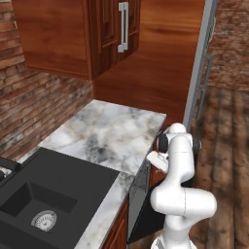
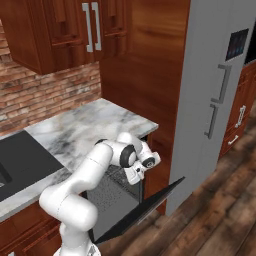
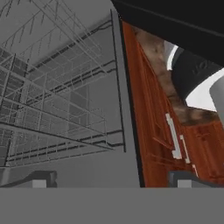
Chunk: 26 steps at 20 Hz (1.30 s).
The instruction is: Open the dishwasher door and pull out the top rack.
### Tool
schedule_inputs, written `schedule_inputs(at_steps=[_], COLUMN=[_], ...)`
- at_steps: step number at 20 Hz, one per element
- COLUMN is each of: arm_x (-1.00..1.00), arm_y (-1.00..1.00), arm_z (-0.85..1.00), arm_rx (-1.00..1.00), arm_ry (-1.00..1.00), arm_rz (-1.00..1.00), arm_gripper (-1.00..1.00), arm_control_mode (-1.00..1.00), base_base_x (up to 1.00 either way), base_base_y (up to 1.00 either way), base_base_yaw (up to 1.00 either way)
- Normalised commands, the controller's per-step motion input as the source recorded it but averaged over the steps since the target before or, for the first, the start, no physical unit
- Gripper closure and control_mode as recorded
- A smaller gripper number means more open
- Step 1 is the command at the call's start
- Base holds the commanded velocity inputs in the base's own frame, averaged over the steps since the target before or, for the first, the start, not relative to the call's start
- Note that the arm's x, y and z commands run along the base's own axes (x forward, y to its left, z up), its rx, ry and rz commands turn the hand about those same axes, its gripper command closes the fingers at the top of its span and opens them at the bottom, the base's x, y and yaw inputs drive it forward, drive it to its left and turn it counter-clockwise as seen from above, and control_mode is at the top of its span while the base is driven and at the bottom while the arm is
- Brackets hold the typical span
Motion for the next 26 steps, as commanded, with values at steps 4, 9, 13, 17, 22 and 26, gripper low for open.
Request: schedule_inputs(at_steps=[4, 9, 13, 17, 22, 26], arm_x=[0.15, 0.19, 0.31, 0.43, 0.58, 0.53], arm_y=[0.28, 0.2, 0.15, 0.21, 0.19, 0.21], arm_z=[-0.28, -0.32, -0.31, -0.42, -0.41, -0.35], arm_rx=[0.1, 0.12, 0.15, 0.12, 0.08, 0.04], arm_ry=[-0.12, -0.06, 0.0, 0.0, 0.0, 0.0], arm_rz=[-0.01, -0.04, -0.05, -0.06, -0.06, -0.06], arm_gripper=[-1.0, -1.0, -1.0, -1.0, -1.0, -1.0], arm_control_mode=[-1.0, -1.0, -1.0, -1.0, -1.0, -1.0], base_base_x=[0.0, 0.0, 0.0, 0.0, 0.0, 0.0], base_base_y=[0.0, 0.0, 0.0, 0.0, 0.0, 0.0], base_base_yaw=[0.0, 0.0, 0.0, 0.0, 0.0, 0.0])
